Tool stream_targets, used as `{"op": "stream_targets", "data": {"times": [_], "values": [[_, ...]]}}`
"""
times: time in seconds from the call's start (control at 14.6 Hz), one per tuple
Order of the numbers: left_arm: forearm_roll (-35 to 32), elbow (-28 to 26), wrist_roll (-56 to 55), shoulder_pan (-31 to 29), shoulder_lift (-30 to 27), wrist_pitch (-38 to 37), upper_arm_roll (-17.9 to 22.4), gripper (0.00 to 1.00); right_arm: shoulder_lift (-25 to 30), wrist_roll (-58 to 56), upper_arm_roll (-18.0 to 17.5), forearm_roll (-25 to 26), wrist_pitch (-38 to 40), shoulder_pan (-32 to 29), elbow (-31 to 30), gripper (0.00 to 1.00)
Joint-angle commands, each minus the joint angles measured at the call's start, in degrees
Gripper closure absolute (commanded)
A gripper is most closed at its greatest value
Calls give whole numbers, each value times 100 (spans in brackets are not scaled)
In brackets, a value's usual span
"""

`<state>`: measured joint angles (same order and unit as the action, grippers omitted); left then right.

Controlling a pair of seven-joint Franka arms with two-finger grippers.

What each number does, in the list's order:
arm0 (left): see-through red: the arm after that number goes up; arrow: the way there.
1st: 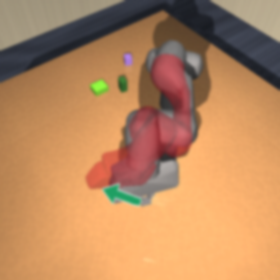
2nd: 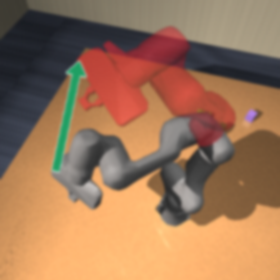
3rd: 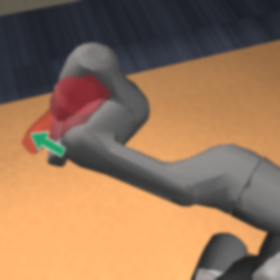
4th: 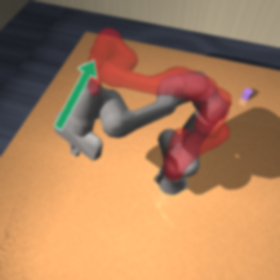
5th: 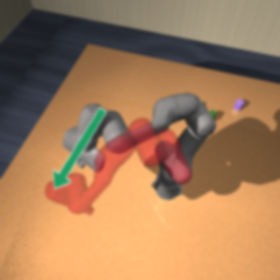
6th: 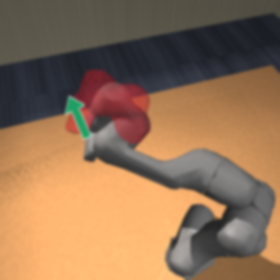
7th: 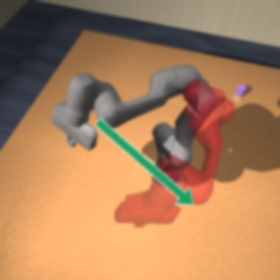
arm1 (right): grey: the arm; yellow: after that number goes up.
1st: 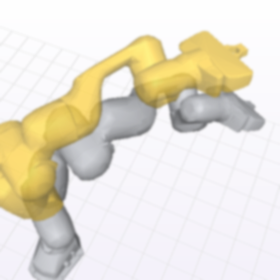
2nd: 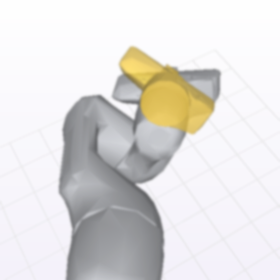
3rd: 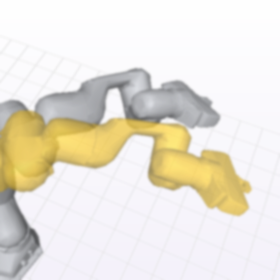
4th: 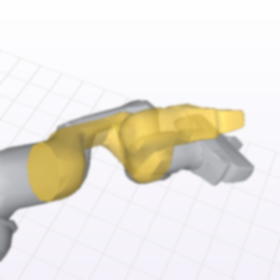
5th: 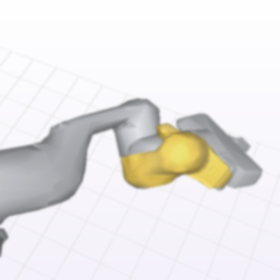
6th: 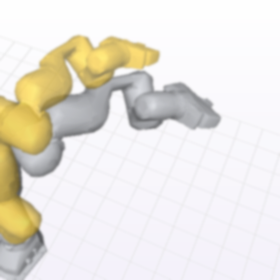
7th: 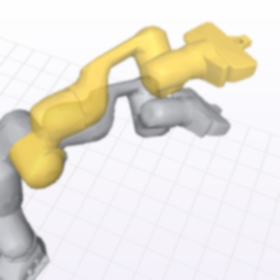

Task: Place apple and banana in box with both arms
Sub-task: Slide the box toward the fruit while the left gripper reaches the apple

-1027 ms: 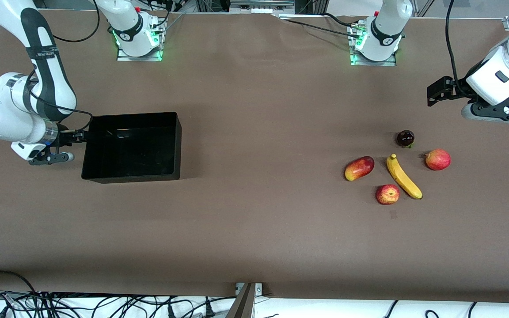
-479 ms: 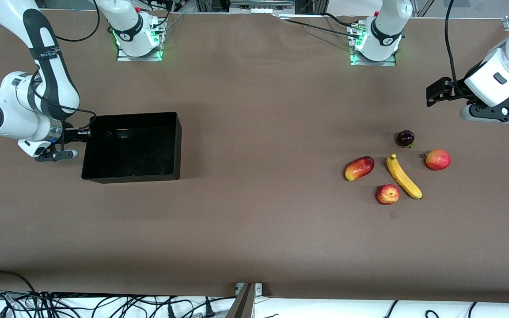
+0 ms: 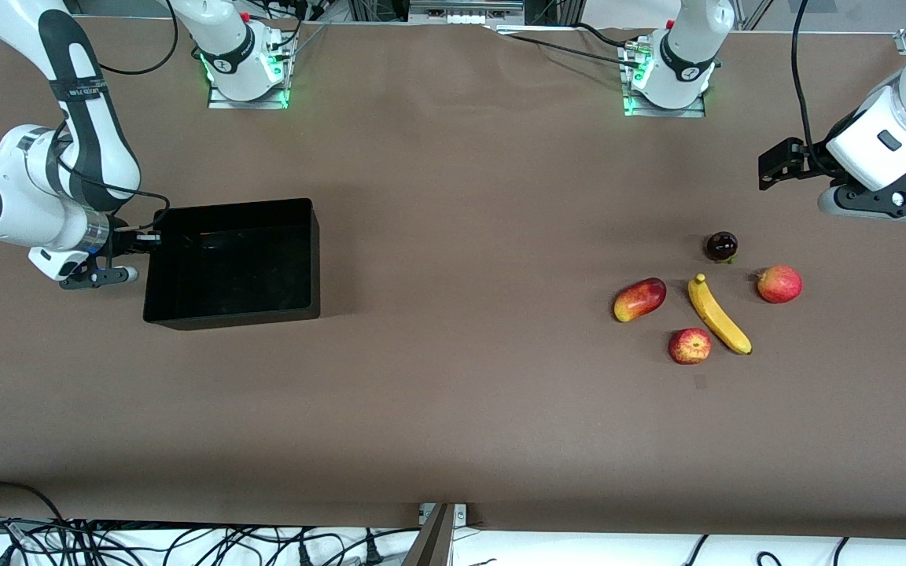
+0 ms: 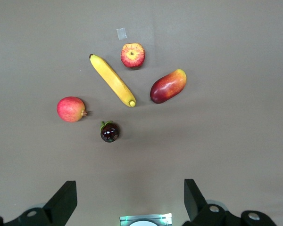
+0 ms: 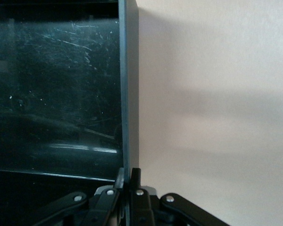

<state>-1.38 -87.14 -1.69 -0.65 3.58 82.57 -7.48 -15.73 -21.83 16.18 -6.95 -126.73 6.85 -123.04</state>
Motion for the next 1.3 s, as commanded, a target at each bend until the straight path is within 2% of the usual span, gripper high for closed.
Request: {"op": "stream_targets", "data": {"times": [0.0, 0.14, 0.34, 0.55, 0.89, 1.23], "values": [[-38, 5, -33, 47, 72, -4, 1, 0, 88, -68, -89, -332, 419, 192, 411, 100], [-38, 31, -42, 73, 107, -4, 1, 0, 36, 20, -229, -920, 902, 351, 815, 100], [-47, 75, -69, 65, 107, -13, 10, 0, -122, 1115, -247, -975, 1080, 955, 1369, 100], [-38, 92, -86, 12, 116, -13, 10, 0, -526, 1952, -247, -1150, 1195, 1676, 1931, 100], [-12, 101, -305, 3, 239, 118, 10, 0, -1150, 2998, -247, -2055, 1037, 2775, 2486, 100], [50, 14, -359, -15, 379, 592, 19, 0, -1502, 4027, -256, -2144, 422, 3603, 2575, 100]]}}
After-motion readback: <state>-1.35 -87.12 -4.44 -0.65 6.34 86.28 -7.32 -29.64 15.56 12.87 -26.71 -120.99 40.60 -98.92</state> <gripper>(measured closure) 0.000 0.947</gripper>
